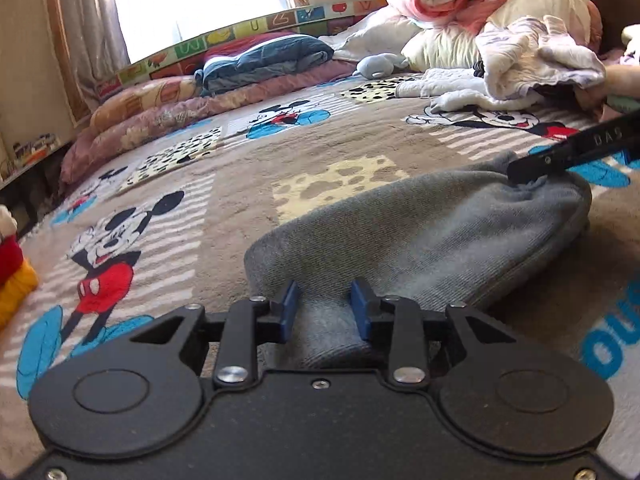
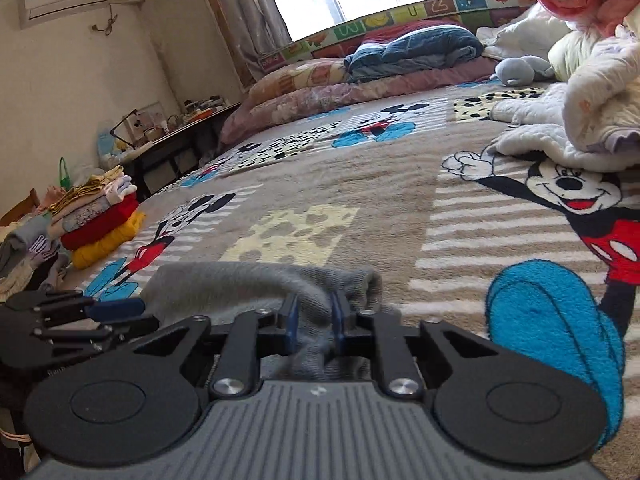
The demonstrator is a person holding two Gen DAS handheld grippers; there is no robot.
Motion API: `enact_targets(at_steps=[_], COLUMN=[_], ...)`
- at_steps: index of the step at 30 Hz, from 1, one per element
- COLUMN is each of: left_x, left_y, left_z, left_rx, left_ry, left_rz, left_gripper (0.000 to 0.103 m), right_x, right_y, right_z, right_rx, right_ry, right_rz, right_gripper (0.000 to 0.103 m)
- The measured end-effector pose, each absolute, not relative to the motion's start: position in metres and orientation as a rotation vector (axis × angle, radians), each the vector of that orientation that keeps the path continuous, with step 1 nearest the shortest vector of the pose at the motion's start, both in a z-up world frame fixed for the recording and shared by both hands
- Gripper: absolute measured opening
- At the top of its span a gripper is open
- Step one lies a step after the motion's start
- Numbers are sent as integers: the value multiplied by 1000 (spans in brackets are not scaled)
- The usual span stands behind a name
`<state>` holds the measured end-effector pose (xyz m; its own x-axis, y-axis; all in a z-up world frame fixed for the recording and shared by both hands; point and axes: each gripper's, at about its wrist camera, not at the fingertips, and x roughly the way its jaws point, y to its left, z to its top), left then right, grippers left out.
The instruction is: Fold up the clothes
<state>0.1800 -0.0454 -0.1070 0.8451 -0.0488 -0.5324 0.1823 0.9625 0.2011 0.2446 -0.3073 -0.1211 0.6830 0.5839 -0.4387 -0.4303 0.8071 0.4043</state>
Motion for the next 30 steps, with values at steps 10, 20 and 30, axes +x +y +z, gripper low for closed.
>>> enact_targets(at_steps=[10,20,30], left_x=[189,211,163], left_y=[-41,-67,6], left_z=[-63,-109,-69], left_rx=[145,248,-159], left_ry=[483,579,601], left_rz=[-162,-154,-110], left_gripper=[32,40,49], right_x=[214,219,211], right_y=[-285,-248,-313], right_z=[-95,-114,-95], right_rx=[118,-170,284], right_ry=[420,522,496], right_rz=[613,555,551], right_gripper=[41,40,75])
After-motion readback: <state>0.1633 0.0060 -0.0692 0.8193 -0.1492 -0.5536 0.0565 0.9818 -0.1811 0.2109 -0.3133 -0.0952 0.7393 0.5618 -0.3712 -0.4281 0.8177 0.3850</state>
